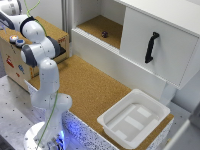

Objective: Turn off the red light lamp

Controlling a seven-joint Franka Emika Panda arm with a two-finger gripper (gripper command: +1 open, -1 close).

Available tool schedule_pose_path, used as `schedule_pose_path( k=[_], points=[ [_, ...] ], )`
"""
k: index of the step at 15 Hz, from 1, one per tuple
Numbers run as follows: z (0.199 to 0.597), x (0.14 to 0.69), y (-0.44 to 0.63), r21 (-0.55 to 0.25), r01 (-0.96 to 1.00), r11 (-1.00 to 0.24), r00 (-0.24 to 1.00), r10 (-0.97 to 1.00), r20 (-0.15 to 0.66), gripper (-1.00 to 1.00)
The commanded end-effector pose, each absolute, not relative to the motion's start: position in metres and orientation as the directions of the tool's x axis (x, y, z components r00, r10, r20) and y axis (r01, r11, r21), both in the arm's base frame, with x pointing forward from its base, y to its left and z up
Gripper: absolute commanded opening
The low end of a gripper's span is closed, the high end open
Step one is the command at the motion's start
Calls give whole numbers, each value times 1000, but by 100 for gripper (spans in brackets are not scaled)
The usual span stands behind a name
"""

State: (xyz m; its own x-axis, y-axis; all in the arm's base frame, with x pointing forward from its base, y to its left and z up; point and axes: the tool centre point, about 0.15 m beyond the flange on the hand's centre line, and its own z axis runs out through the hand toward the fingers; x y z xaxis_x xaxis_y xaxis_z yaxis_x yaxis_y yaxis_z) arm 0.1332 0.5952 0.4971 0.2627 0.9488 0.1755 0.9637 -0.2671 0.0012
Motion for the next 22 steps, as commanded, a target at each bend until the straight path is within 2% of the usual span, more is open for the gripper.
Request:
schedule_pose_path(
  k=[1,4,9,12,15,16,19,20,21,22],
  points=[
    [483,142,617,40,969,-246,243,968,60,-100],
    [473,151,618,27,965,-261,259,964,67,-100],
    [457,166,624,57,950,-307,304,951,59,-100],
    [443,163,629,63,957,-284,283,959,19,-100],
    [426,163,627,33,960,-278,278,960,-17,-100],
    [433,165,624,40,955,-292,293,956,0,-100],
    [504,167,608,42,944,-328,322,941,109,-100],
    [525,167,603,58,942,-330,321,938,134,100],
    [548,171,595,50,933,-357,343,922,182,100],
    [558,174,590,77,924,-375,353,912,209,100]
  ],
)
